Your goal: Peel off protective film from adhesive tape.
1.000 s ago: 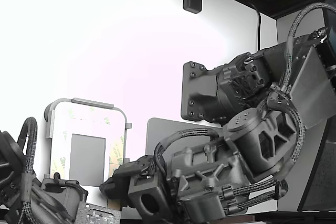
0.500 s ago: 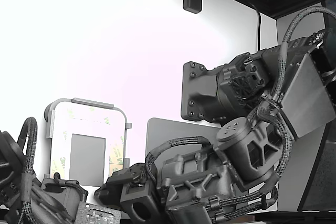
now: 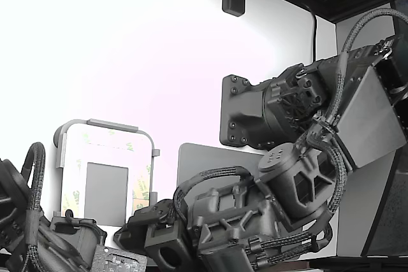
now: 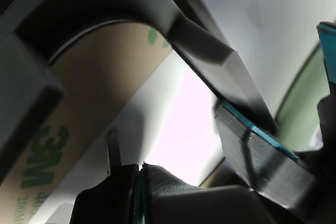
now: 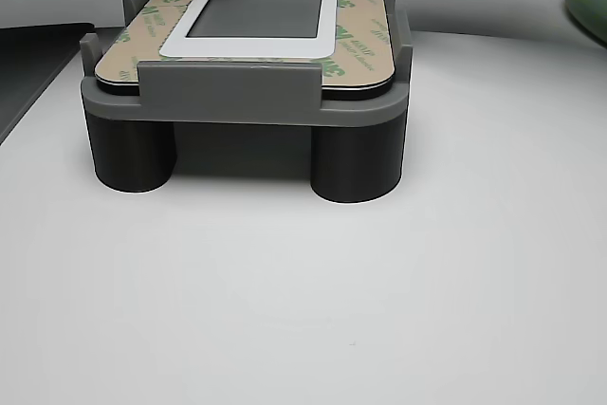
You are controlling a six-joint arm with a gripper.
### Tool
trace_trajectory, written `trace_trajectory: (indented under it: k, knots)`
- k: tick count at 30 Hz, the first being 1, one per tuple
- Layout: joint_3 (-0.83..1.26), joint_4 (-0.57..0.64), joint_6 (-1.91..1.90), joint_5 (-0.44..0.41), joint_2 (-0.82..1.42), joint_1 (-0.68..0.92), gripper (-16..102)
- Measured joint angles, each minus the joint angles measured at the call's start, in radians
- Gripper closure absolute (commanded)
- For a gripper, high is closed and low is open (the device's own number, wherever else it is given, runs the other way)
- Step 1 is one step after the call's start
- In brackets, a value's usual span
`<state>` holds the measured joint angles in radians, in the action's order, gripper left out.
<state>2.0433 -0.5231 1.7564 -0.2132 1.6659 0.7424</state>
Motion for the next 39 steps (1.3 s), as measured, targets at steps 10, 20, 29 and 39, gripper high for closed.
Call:
trace_trajectory:
  k: [10,20,29,39]
  knots:
    - [-0.02,-0.023,-0.034,-0.009,-0.008,0.02,97]
    - [-0.049,-0.051,-0.04,-0.009,-0.015,0.02,97]
    - [-0.066,-0.054,-0.046,-0.008,-0.041,0.02,97]
    - [-0.077,-0.08,-0.061,-0.006,-0.041,0.02,97]
